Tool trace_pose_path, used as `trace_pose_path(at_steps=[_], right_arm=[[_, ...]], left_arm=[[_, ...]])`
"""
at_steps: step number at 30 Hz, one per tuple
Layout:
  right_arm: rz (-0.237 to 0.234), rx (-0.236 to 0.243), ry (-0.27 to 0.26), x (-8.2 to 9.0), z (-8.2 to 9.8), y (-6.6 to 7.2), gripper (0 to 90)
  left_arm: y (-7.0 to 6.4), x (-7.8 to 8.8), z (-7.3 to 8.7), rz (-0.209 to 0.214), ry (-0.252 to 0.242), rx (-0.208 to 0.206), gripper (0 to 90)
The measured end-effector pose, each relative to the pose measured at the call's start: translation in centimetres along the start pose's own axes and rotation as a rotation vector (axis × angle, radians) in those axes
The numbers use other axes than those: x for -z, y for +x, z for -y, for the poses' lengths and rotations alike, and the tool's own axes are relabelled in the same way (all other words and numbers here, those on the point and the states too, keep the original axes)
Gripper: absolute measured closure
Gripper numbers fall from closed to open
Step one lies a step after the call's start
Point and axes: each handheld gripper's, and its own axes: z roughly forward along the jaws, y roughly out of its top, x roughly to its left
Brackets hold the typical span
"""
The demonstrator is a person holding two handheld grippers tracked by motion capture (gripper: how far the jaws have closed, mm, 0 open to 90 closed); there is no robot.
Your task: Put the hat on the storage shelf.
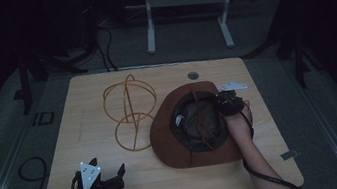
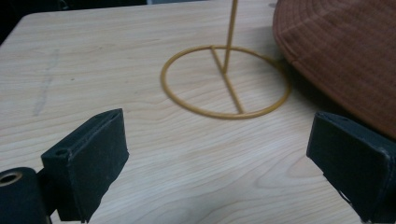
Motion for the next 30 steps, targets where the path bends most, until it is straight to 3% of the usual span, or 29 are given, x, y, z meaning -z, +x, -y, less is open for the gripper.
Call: trace_pose_path(at_steps=[10, 16, 18, 22, 23, 30], right_arm=[[0.004, -0.03, -0.047, 2.2, -0.4, -0.9, 84.1], [-0.001, -0.051, -0.061, 2.9, -0.1, -1.2, 84.1], [-0.003, -0.054, -0.063, 3.1, 0.1, -1.4, 84.1], [0.002, -0.06, -0.061, 3.3, 0.3, -1.6, 84.1], [0.0, -0.071, -0.065, 3.5, 0.5, -1.9, 84.1], [-0.002, -0.075, -0.07, 4.0, 0.9, -2.0, 84.1]], left_arm=[[-2.6, -1.5, -1.8, 0.116, 0.089, -0.025, 5.6], [-4.3, -2.3, -3.8, 0.189, 0.079, -0.059, 5.6], [-4.9, -2.6, -4.4, 0.201, 0.08, -0.092, 5.6], [-5.9, -3.1, -5.5, 0.227, 0.078, -0.115, 6.7], [-6.7, -3.8, -6.3, 0.256, 0.084, -0.129, 6.8], [-9.0, -5.7, -7.6, 0.31, 0.105, -0.17, 6.8]])
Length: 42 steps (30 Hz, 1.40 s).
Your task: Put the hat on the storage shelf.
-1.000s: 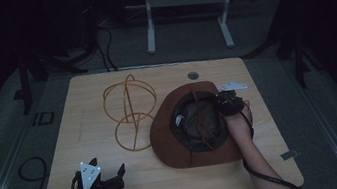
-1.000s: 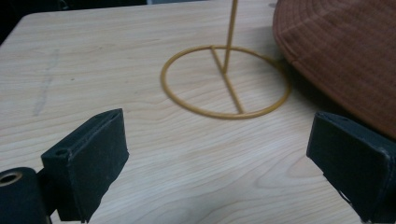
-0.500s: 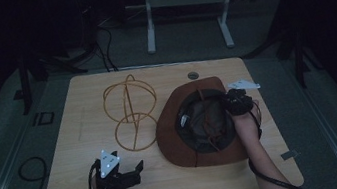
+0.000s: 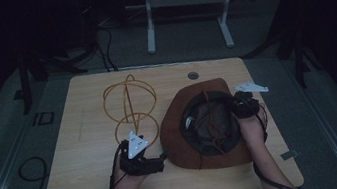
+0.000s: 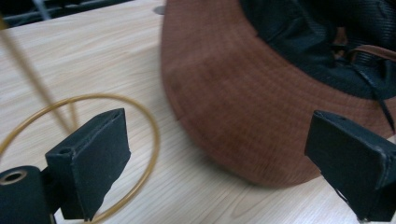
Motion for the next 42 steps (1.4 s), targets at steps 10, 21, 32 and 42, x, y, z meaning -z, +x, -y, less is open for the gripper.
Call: trace_pose_path(at_steps=[10, 21, 32, 42], right_arm=[[-0.001, 0.007, -0.008, 0.8, 0.3, 0.0, 84.1], [-0.019, 0.018, -0.017, 1.6, 0.3, 0.4, 84.0], [-0.031, 0.014, -0.033, 2.8, 0.2, 0.6, 84.1], [-0.049, 0.017, -0.042, 3.8, 0.6, 1.1, 83.8]], left_arm=[[-2.6, -3.2, -4.0, 0.064, -0.014, -0.046, 6.9], [-3.7, -7.4, -8.2, 0.037, 0.014, -0.072, 15.2], [-4.3, -11.2, -9.0, -0.116, 0.111, -0.056, 43.7], [-4.1, -11.2, -9.3, -0.167, 0.067, -0.064, 85.4]])
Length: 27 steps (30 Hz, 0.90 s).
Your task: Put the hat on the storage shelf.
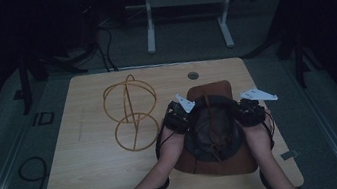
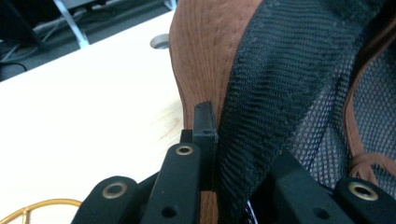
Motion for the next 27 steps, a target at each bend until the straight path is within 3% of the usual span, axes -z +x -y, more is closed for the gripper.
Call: trace_pose_path(at_steps=[6, 11, 15, 16, 19, 23, 25, 27], right_arm=[[-0.021, -0.011, -0.011, 0.9, 0.4, -0.1, 82.1], [-0.074, -0.013, -0.026, 2.1, 0.3, -0.3, 67.2], [-0.14, 0.035, -0.028, 3.6, 0.3, -0.2, 52.2], [-0.174, 0.056, -0.018, 4.2, 0.4, -0.2, 48.7], [-0.196, 0.093, -0.006, 5.5, 0.7, -0.3, 44.3], [-0.233, 0.099, -0.021, 7.3, 1.2, -1.0, 41.7], [-0.242, 0.121, -0.036, 8.0, 1.3, -1.4, 41.0], [-0.259, 0.122, -0.035, 8.5, 1.4, -1.6, 41.0]], left_arm=[[-0.2, 0.9, -0.3, 0.009, -0.032, -0.037, 86.1], [0.4, 2.0, -0.4, 0.018, -0.08, -0.04, 86.2], [0.7, 2.7, -0.4, 0.016, -0.106, -0.04, 86.1], [0.8, 2.8, -0.3, 0.022, -0.114, -0.037, 86.1], [0.6, 3.4, 0.1, -0.005, -0.138, -0.063, 86.0], [0.7, 4.3, 0.4, 0.007, -0.172, -0.062, 86.1], [0.4, 4.8, 0.5, -0.011, -0.179, -0.093, 86.0], [0.3, 5.0, 0.7, -0.003, -0.179, -0.104, 86.0]])
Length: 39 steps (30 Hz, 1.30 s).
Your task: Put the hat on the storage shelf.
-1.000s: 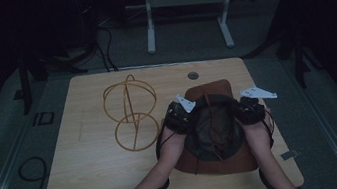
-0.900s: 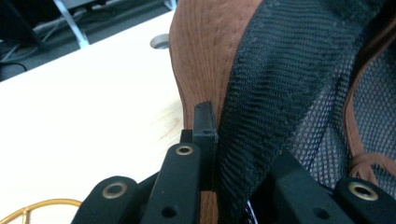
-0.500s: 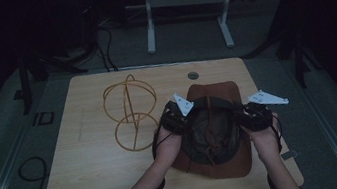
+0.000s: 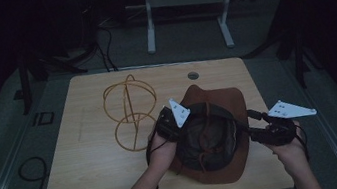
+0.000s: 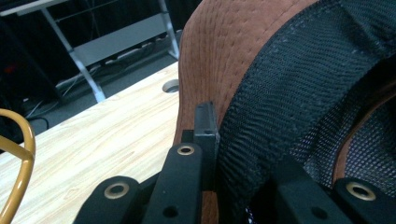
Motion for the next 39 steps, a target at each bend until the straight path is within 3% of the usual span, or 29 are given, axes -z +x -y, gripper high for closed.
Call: trace_pose_path(at_steps=[2, 6, 7, 10, 13, 16, 19, 21, 24, 25, 26, 27, 31, 32, 34, 39], right_arm=[[-0.006, 0.015, 0.004, 0.2, 0.0, 0.1, 41.0], [-0.076, 0.042, 0.017, 0.9, 0.2, 0.8, 39.6], [-0.085, 0.04, 0.01, 1.2, 0.2, 0.9, 39.2], [-0.071, 0.043, -0.009, 2.1, 0.3, 0.4, 39.6], [-0.01, 0.025, -0.019, 2.6, 0.4, -1.0, 41.6], [0.041, 0.022, -0.021, 2.8, 0.4, -2.2, 43.1], [0.05, 0.006, -0.028, 2.5, 0.4, -3.3, 43.4], [0.062, 0.0, -0.021, 2.1, 0.4, -3.7, 43.4], [-0.002, 0.006, -0.028, 1.3, 0.4, -3.1, 43.2], [-0.002, 0.006, -0.028, 1.3, 0.4, -3.1, 43.2], [-0.03, 0.02, -0.031, 0.9, 0.4, -2.7, 42.5], [-0.114, 0.03, -0.043, 0.3, 0.3, -1.7, 42.3], [-0.242, 0.071, -0.066, -0.9, -0.6, 0.5, 40.3], [-0.295, 0.079, -0.084, -1.2, -1.1, 1.3, 40.2], [-0.352, 0.083, -0.106, -1.6, -1.7, 2.2, 40.1], [-0.444, 0.089, -0.152, -2.4, -2.7, 3.9, 39.8]], left_arm=[[0.0, 0.1, 0.2, -0.001, 0.005, 0.0, 86.0], [0.7, 0.2, 0.9, -0.007, 0.007, 0.029, 86.1], [1.1, 0.4, 1.2, 0.0, -0.012, 0.043, 86.1], [1.7, 1.2, 1.6, 0.024, -0.071, 0.033, 86.0], [2.2, 2.4, 1.8, 0.089, -0.152, 0.011, 86.0], [2.4, 3.7, 1.9, 0.18, -0.248, -0.032, 85.9], [2.4, 5.0, 1.8, 0.25, -0.327, -0.07, 85.9], [2.3, 5.6, 1.6, 0.288, -0.376, -0.074, 85.9], [2.2, 6.4, 1.4, 0.336, -0.459, -0.06, 85.9], [2.2, 6.4, 1.4, 0.336, -0.459, -0.06, 85.9], [2.2, 6.7, 1.0, 0.365, -0.494, -0.043, 85.9], [2.1, 6.8, 0.8, 0.37, -0.509, -0.034, 85.8], [1.4, 7.1, 0.3, 0.407, -0.572, -0.018, 85.8], [1.2, 7.1, 0.3, 0.41, -0.574, -0.022, 85.8], [0.8, 7.0, 0.3, 0.413, -0.581, -0.031, 85.8], [0.0, 6.5, 0.5, 0.425, -0.581, -0.048, 85.7]])
